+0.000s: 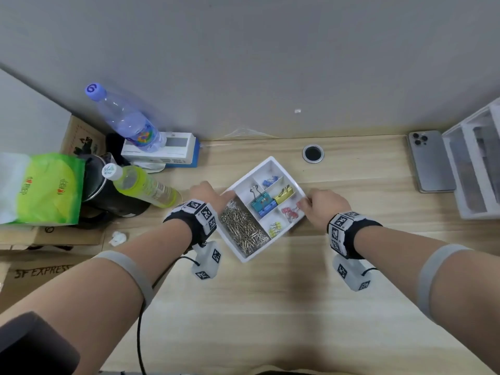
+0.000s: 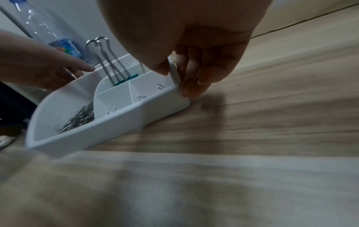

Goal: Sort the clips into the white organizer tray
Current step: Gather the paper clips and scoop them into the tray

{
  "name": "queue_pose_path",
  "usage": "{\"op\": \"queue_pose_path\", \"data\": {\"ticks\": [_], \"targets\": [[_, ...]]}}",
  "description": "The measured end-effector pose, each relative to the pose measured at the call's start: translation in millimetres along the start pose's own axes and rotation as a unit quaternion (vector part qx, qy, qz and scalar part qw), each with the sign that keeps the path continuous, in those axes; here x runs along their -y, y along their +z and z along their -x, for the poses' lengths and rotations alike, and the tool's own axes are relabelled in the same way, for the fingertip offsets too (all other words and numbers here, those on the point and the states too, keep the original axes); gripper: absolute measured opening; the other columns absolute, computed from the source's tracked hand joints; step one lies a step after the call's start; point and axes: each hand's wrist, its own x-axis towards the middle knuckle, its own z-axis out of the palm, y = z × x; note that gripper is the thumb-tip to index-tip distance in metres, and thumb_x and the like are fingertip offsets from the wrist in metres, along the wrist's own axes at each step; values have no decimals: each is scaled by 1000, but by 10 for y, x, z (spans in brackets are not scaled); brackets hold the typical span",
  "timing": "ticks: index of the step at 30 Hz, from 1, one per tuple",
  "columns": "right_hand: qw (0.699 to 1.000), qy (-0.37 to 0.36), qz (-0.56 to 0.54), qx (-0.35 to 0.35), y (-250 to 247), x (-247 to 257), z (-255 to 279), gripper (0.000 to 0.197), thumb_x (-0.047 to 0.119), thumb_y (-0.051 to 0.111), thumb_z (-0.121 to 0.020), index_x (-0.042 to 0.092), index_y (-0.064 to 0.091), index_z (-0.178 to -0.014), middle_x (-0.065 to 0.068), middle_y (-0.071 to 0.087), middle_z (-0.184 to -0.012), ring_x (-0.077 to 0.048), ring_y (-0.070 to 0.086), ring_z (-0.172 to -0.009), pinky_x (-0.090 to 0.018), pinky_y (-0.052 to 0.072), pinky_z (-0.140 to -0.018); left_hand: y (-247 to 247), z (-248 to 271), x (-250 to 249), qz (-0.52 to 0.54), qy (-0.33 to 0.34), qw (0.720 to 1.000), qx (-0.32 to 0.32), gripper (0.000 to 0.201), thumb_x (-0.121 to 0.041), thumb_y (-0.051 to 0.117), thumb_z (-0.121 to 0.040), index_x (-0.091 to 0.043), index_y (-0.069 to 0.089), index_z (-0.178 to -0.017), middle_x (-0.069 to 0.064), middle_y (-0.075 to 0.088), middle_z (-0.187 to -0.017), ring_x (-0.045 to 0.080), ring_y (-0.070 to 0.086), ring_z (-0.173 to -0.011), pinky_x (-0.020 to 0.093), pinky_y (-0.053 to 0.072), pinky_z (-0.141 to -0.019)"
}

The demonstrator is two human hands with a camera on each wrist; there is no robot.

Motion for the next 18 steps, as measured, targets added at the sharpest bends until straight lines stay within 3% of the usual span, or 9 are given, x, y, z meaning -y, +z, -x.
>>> {"op": "queue_pose_path", "data": {"ticks": [2, 4, 6, 9, 12, 14, 16, 18], "targets": [[1000, -4, 8, 17, -43, -10, -59, 33, 41, 39, -92, 17, 59, -82, -6, 64, -78, -28, 58, -68, -31, 43, -58, -19, -95, -44, 105, -33, 994, -25, 84, -68, 61, -72, -3, 45, -123, 14, 50, -116, 29, 55, -94, 34, 42, -69], [1000, 1, 6, 27, -67, 2, -99, 35, 41, 40, -92, 15, 60, -80, -7, 63, -77, -28, 57, -69, -31, 42, -59, -31, -168, -77, 175, -39, 983, -47, 79, -56, 63, -78, -1, 38, -128, 15, 45, -124, 30, 52, -98, 35, 40, -72], [1000, 15, -8, 25, -69, 14, -163, 38, 42, 42, -92, 12, 61, -79, -8, 61, -76, -29, 57, -70, -31, 42, -60, -32, -224, -107, 202, -30, 977, -59, 69, -48, 58, -84, 2, 37, -126, 17, 47, -120, 31, 54, -98, 35, 41, -73], [999, 31, -27, 16, -67, 67, -225, 40, 43, 41, -92, 12, 61, -78, -8, 61, -74, -30, 58, -70, -32, 43, -61, 41, -259, -123, 210, -22, 977, -17, 60, -42, 49, -90, 2, 34, -128, 11, 50, -108, 29, 54, -93, 35, 43, -75], [998, 41, -47, -4, -63, 116, -277, 40, 41, 37, -94, 11, 58, -78, -8, 59, -74, -31, 56, -70, -32, 41, -61, 140, -265, -151, 203, -20, 979, 0, 34, -31, 40, -95, -2, 41, -112, 12, 57, -96, 30, 60, -79, 38, 53, -69], [997, 51, -54, -16, -65, 130, -309, 41, 40, 35, -95, 10, 57, -79, -10, 60, -76, -32, 57, -72, -33, 41, -61, 170, -283, -167, 191, -23, 981, -2, 21, -22, 41, -96, -3, 43, -104, 11, 55, -92, 27, 57, -75, 34, 49, -64], [996, 65, -60, -24, -72, 143, -338, 42, 41, 35, -96, 9, 57, -81, -11, 61, -78, -33, 57, -72, -33, 41, -61, 192, -351, -165, 202, -24, 979, 7, 19, -16, 44, -94, -2, 46, -107, 11, 53, -93, 27, 53, -78, 32, 43, -65], [993, 75, -80, -31, -70, 129, -365, 42, 42, 34, -98, 10, 56, -85, -11, 62, -81, -33, 58, -72, -34, 45, -62, 207, -416, -151, 248, -22, 968, 28, 22, -16, 47, -88, -5, 48, -108, 12, 59, -98, 30, 60, -83, 34, 51, -72]]}}
